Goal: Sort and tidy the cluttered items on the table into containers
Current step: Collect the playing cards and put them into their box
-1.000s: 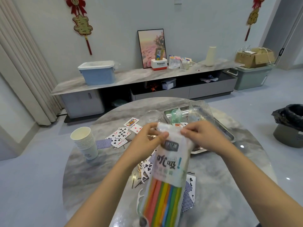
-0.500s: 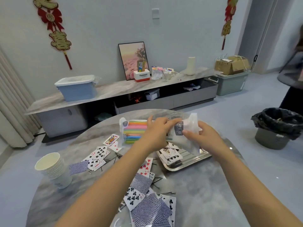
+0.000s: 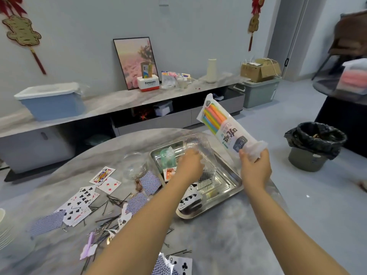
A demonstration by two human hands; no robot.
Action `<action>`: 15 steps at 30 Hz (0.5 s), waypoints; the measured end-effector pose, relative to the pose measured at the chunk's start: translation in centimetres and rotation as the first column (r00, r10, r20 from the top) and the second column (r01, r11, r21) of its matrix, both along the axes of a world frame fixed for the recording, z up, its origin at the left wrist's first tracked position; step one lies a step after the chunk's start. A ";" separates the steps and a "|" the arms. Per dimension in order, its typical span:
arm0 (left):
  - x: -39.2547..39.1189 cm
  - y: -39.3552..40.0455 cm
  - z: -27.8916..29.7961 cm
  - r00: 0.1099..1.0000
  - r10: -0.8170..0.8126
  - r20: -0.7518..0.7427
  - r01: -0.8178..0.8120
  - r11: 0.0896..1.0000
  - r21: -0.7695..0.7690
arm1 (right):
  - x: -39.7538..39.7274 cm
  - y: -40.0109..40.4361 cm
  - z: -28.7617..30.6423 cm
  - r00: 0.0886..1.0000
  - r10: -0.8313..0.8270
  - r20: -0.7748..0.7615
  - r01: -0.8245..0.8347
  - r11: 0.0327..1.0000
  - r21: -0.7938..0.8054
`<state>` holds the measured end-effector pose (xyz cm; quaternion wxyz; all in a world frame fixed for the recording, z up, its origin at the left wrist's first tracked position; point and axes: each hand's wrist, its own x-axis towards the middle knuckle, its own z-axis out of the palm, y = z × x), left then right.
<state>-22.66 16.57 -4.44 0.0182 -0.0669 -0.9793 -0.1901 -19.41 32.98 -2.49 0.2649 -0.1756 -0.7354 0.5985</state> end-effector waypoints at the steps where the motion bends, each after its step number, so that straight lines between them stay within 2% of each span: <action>1: -0.3 0.1 -0.9 1.000 -0.011 0.009 0.011 0.999 -0.052 | -0.4 0.2 -0.9 1.000 -0.003 0.016 0.003 1.000 -0.010; 3: -0.6 0.1 -2.4 1.000 -0.023 -0.019 0.020 0.987 -0.158 | -1.0 0.4 -2.8 0.998 0.009 0.068 -0.008 1.000 -0.008; 5: -0.7 -0.1 -3.5 0.993 -0.037 -0.109 0.010 0.970 -0.241 | -1.3 0.4 -4.2 0.993 0.038 0.116 -0.041 0.999 0.024; 9: -1.1 0.0 -4.8 0.961 -0.049 -0.271 -0.049 0.938 -0.343 | -2.4 0.5 -6.6 0.968 0.130 0.213 -0.142 0.989 0.043; 12: -1.5 0.0 -5.1 0.954 -0.094 -0.286 -0.038 0.904 -0.426 | -3.6 0.7 -8.2 0.932 0.187 0.311 -0.222 0.972 0.078; 15: -2.0 -0.1 -5.1 0.965 -0.052 -0.259 -0.073 0.890 -0.450 | -4.8 0.8 -9.2 0.899 0.205 0.386 -0.268 0.956 0.116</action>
